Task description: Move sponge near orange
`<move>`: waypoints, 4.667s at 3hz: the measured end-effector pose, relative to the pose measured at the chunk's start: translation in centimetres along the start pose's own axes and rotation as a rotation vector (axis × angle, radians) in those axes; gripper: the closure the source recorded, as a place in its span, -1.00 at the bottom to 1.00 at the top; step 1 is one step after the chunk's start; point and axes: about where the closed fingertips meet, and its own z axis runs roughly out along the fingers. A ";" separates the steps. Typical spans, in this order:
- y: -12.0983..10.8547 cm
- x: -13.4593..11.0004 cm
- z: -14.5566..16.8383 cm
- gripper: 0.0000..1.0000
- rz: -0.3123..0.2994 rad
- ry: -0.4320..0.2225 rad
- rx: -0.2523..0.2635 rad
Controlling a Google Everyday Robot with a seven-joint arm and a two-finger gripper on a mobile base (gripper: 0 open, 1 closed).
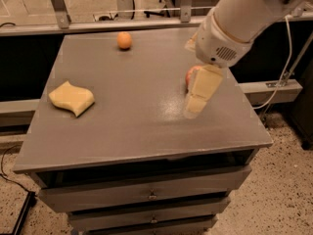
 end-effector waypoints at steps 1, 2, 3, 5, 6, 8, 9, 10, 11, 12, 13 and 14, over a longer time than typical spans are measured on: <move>-1.2 -5.7 3.1 -1.00 -0.042 -0.085 -0.013; -1.1 -10.6 6.0 -1.00 -0.059 -0.132 -0.040; -1.1 -10.6 6.0 -1.00 -0.059 -0.132 -0.040; 1.4 -15.2 8.7 -1.00 -0.045 -0.226 -0.077; 3.0 -19.2 11.3 -1.00 -0.011 -0.305 -0.107; 1.4 -22.5 16.8 -1.00 0.052 -0.356 -0.067; 0.8 -23.1 19.3 -1.00 0.089 -0.361 -0.063; 0.9 -23.7 21.3 -1.00 0.123 -0.359 -0.071; 0.7 -23.9 22.9 -1.00 0.153 -0.343 -0.065; -0.1 -23.6 24.0 -0.68 0.175 -0.339 -0.051; -0.7 -23.2 24.0 -0.24 0.185 -0.341 -0.032; -1.3 -22.8 23.1 0.23 0.186 -0.349 -0.006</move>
Offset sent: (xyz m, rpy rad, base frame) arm 0.0454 0.1764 -0.0215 0.1618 0.0180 0.1257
